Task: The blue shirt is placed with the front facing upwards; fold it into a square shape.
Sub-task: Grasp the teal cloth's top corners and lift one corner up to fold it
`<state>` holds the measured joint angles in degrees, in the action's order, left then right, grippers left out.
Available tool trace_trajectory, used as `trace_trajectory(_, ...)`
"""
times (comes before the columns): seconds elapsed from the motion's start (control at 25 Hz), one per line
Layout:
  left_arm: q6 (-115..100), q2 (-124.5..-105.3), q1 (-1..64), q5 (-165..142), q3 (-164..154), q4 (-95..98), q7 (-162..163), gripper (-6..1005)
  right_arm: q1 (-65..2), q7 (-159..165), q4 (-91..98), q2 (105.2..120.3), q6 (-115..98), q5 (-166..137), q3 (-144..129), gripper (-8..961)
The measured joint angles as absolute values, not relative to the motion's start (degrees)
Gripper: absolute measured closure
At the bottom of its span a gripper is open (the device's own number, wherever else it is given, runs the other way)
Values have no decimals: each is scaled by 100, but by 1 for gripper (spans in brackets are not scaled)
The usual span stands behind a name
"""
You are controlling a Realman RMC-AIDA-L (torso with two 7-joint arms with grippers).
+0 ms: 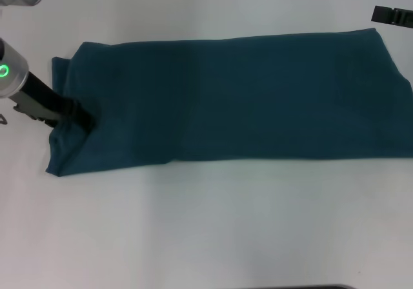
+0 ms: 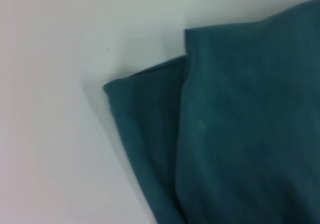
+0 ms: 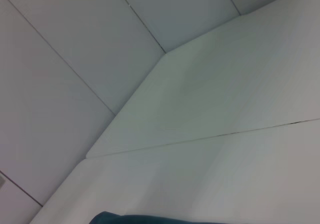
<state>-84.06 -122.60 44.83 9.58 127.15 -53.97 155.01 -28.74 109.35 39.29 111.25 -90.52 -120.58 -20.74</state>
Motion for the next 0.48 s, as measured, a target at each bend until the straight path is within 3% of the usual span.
trace_trajectory(0.48, -8426, -12333, 4588, 975, 12571, -5426, 15480, 234, -2874, 10923, 3929, 11126, -9052, -12058, -2074, 286)
